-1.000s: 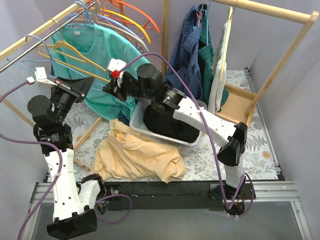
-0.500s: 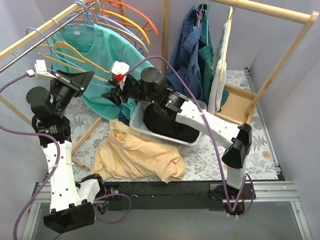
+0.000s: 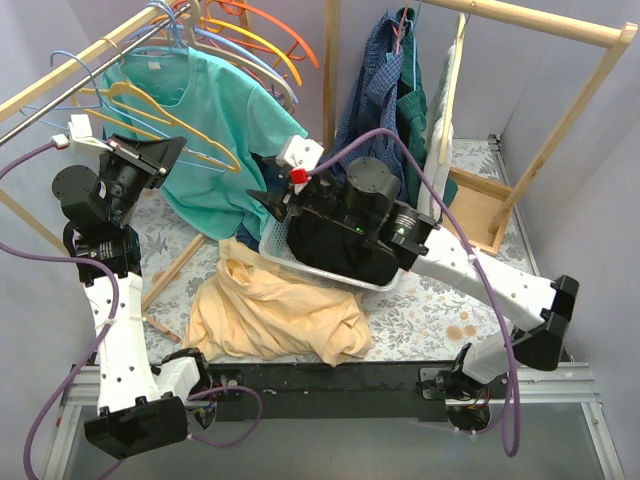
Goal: Remove the t-shirt from the hanger
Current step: Place the hanger at the clothesline.
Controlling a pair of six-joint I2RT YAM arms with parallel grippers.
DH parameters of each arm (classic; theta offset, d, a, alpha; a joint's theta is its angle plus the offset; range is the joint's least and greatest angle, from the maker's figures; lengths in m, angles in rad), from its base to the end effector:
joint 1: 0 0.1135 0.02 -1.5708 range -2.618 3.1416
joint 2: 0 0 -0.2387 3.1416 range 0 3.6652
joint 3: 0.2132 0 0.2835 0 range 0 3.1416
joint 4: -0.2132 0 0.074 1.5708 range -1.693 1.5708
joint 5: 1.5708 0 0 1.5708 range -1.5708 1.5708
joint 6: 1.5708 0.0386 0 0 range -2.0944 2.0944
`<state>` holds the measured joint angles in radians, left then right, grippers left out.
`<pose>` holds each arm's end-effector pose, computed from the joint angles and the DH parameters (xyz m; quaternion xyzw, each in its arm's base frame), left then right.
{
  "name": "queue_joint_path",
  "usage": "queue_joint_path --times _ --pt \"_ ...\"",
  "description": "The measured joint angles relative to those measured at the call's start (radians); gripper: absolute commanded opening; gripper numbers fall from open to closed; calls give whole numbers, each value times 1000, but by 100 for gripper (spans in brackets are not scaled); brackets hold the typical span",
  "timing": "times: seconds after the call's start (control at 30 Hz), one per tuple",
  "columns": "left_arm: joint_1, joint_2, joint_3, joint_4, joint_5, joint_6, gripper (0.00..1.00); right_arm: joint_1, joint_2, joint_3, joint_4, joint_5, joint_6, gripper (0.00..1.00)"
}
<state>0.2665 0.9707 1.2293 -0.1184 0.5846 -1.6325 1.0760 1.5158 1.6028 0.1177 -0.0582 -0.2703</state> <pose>0.2399 0.0434 0.4542 -0.3840 0.5424 -0.6028 0.4415 0.1822 0.3424 0.4585 -0.4110 0.4792 0.3209 0.7061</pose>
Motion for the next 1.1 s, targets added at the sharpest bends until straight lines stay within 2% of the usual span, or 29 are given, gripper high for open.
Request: queue_joint_path --times 0.33,0.47,0.77,0.8,0.83,0.93,1.03,1.07,1.1 --pt "16 30 5 42 1 -41 0 0 -225 -220 45 108 -33 69" --pt "21 24 -16 69 2 -64 0 0 -265 -273 46 116 -31 68" --pt "31 -8 -126 103 -1 -92 0 0 -280 -283 34 120 -19 69" --pt "32 -12 -126 103 0 -89 4 0 -286 -287 29 122 -16 69" --pt "32 -16 -126 101 0 -85 26 0 -292 -290 20 124 -13 69" --pt "32 -26 -114 69 0 -54 72 0 -307 -296 -8 140 6 69" --pt "32 -35 -86 16 -2 -17 83 0 -337 -336 -35 169 35 69" --pt "32 -42 -77 2 -3 -4 98 0 -346 -352 -51 180 47 69" --pt "32 -51 -68 -15 -4 8 98 0 -351 -369 -65 189 61 69"
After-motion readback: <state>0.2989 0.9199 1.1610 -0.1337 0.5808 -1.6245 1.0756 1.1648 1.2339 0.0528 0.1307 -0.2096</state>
